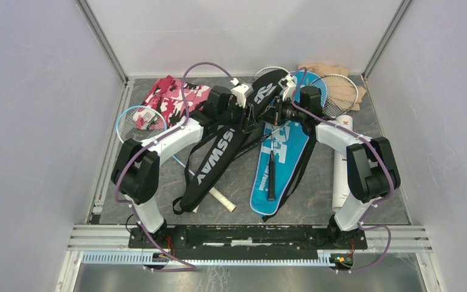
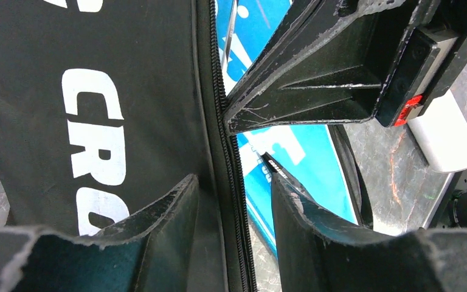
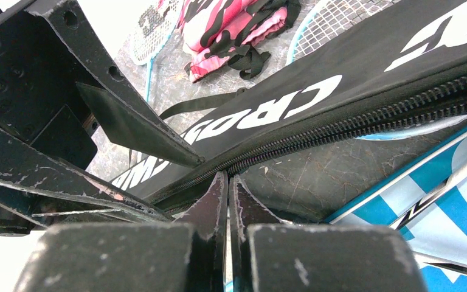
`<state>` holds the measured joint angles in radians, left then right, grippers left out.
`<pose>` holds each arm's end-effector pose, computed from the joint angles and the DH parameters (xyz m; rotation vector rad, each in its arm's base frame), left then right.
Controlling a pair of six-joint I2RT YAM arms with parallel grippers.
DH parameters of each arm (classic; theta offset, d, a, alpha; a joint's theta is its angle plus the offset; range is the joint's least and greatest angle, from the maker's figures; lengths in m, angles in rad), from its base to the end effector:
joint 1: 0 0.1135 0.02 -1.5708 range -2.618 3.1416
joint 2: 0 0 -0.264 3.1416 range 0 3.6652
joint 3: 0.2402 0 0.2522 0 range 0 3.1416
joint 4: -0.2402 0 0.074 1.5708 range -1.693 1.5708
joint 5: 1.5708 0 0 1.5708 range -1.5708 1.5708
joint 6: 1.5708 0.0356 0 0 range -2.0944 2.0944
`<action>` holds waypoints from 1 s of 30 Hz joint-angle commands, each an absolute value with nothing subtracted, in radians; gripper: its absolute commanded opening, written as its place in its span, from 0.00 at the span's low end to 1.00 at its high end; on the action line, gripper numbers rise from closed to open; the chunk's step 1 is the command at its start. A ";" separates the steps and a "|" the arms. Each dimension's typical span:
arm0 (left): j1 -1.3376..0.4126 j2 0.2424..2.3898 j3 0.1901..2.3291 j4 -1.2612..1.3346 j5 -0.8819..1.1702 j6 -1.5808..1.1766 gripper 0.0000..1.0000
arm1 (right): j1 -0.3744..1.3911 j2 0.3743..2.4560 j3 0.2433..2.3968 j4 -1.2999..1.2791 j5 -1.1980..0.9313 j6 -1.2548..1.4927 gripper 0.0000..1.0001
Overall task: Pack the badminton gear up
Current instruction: Open the racket bag at the center of the board.
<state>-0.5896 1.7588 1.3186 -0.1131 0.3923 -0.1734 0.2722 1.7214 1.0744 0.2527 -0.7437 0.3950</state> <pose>0.3311 -0.2379 0.2666 0.6891 2.0901 -0.8576 0.3631 0.1264 0.2362 -0.3907 1.9981 1.1564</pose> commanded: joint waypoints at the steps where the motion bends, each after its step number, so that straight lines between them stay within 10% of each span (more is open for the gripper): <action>1: -0.576 1.775 1.364 -0.096 0.382 -0.138 0.53 | 0.265 1.712 1.091 0.267 -0.762 0.371 0.00; 30: -0.615 1.784 1.379 -0.149 0.182 0.017 0.44 | 0.261 1.692 1.093 0.212 -0.742 0.346 0.00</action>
<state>-0.5816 1.8065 1.3449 -0.1368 0.3058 -0.1139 0.2657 1.7214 1.0744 0.2146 -0.7471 0.3569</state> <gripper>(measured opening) 0.435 0.006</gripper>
